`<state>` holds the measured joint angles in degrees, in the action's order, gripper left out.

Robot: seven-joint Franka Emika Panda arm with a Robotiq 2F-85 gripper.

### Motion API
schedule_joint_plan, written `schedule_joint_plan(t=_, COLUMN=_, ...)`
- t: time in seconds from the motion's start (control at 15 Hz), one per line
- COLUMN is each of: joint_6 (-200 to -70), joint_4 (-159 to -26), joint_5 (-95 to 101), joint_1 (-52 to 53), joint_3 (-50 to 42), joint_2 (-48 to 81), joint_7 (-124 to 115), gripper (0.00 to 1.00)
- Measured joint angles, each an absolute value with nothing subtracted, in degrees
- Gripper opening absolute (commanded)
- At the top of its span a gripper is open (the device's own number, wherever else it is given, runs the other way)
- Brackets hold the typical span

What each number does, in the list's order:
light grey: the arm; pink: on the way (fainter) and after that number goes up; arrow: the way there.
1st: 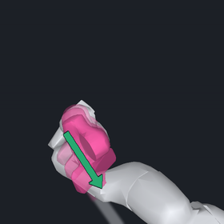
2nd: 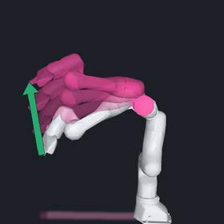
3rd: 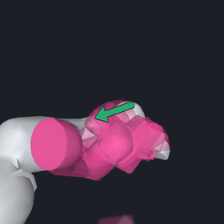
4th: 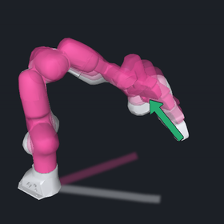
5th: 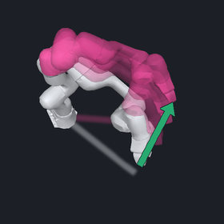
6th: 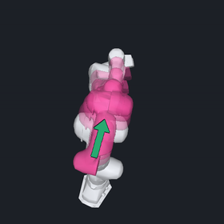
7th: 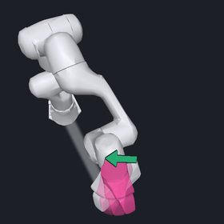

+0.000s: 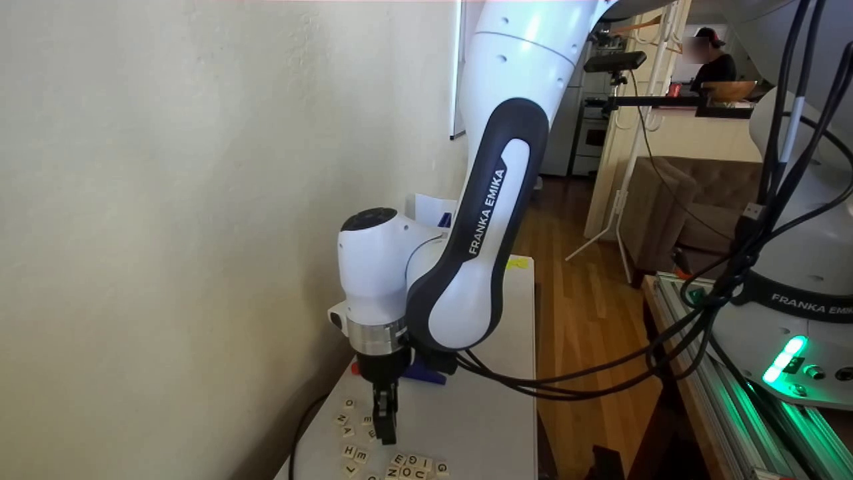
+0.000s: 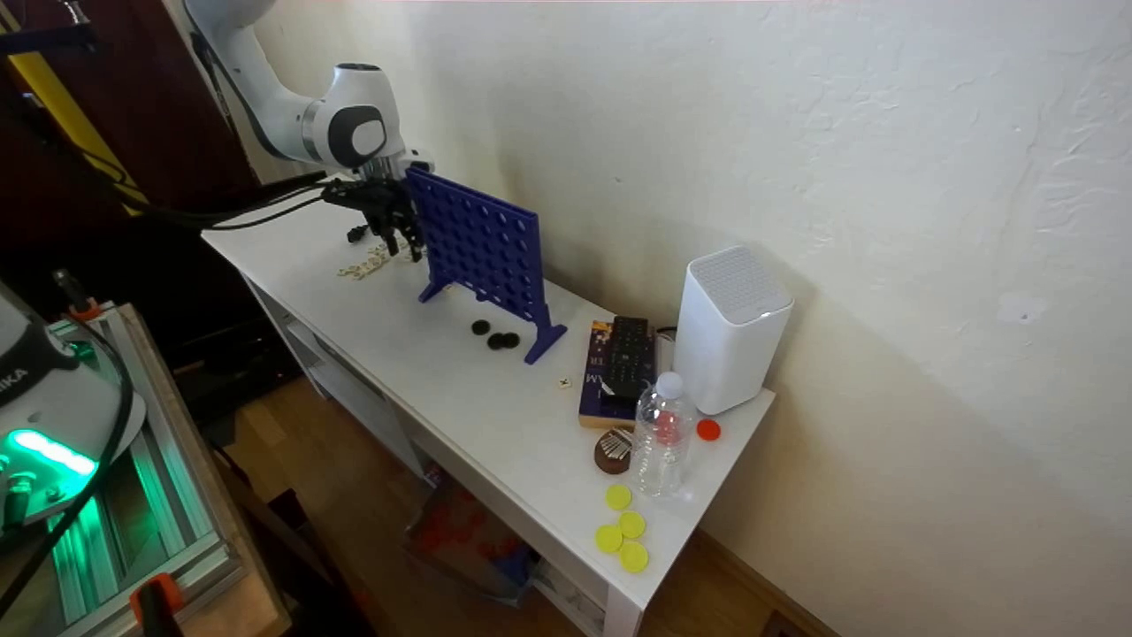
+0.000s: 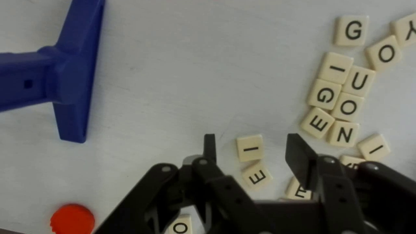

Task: Move one letter tile to the right

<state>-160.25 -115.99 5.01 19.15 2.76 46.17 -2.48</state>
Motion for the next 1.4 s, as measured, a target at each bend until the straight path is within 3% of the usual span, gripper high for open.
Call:
schedule_joint_plan(t=0.53, joint_6=-161.66, joint_4=-115.97, joint_5=6.06, joint_1=18.99, joint_3=2.77, joint_2=46.95, joint_7=-0.56, gripper=0.53)
schedule_joint_plan(t=0.67, joint_6=-162.26, joint_4=-115.97, joint_5=6.1, joint_1=18.9, joint_3=2.78, joint_2=47.36, joint_7=0.16, gripper=0.38)
schedule_joint_plan(t=0.73, joint_6=-162.4, joint_4=-115.97, joint_5=6.12, joint_1=18.88, joint_3=2.78, joint_2=47.42, joint_7=0.39, gripper=0.35)
schedule_joint_plan(t=0.93, joint_6=-162.54, joint_4=-115.91, joint_5=6.22, joint_1=18.56, joint_3=2.76, joint_2=47.29, joint_7=0.75, gripper=0.04)
schedule_joint_plan(t=1.4, joint_6=-162.54, joint_4=-116.07, joint_5=6.27, joint_1=17.95, joint_3=3.18, joint_2=47.11, joint_7=0.68, gripper=0.05)
